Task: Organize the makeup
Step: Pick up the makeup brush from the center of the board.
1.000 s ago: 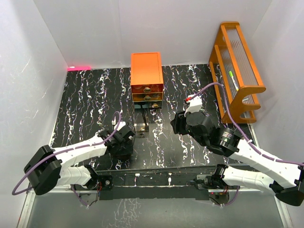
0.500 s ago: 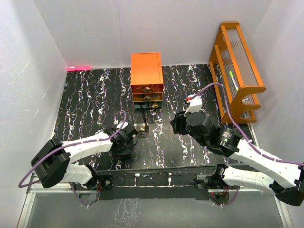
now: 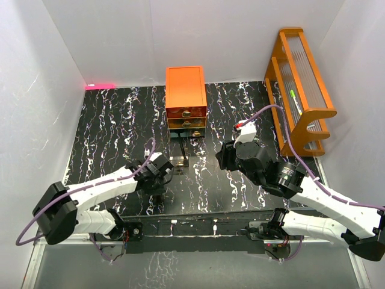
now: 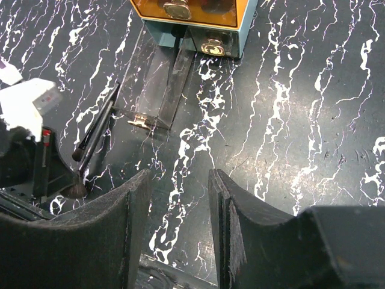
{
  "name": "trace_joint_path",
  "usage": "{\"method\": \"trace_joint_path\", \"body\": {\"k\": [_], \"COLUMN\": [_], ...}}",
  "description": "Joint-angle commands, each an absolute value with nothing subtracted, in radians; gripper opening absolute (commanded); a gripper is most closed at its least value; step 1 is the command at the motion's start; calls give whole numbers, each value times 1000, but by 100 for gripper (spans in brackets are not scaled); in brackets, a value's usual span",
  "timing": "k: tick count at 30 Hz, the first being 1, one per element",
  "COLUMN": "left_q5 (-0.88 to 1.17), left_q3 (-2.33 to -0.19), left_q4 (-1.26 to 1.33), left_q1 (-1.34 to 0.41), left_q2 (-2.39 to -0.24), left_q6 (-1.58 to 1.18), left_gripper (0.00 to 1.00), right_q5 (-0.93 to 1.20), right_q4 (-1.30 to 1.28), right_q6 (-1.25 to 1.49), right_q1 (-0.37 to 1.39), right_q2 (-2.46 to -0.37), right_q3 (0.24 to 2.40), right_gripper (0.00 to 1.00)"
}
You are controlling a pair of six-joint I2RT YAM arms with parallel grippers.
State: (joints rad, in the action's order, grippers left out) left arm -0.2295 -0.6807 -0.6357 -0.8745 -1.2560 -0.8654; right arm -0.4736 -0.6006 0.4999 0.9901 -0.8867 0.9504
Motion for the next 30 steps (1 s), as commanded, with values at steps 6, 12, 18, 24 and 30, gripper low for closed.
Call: {"method": "trace_joint_path", "body": {"k": [6,12,18,24,30], "left_q5": [-195,-179,-168,-83,31], "left_q3": [-864,-957,-1033,-1118,-1209], "left_q4": [-771,-827,-829,-789,-781], "left_q1": [-882,-884,-882,-879,-826], "left_q2": [-1146,-1144,-1163,-1259,-1340], "left_q6": [-829,-815,-784,-733,-689], "left_gripper": [0,0,0,0,0], "right_q5": [-490,-490,-506,-520,-540], "right_q4": [-542,-545,-549,-560,-577], "right_q6": [514,517,518,520,522], "right_q1": [989,989,989,989,989], "right_q2": [-885,-875,-858,-840,-813], "right_q3": [943,938,932,930,927], "right_gripper": [45,45,45,45,45]}}
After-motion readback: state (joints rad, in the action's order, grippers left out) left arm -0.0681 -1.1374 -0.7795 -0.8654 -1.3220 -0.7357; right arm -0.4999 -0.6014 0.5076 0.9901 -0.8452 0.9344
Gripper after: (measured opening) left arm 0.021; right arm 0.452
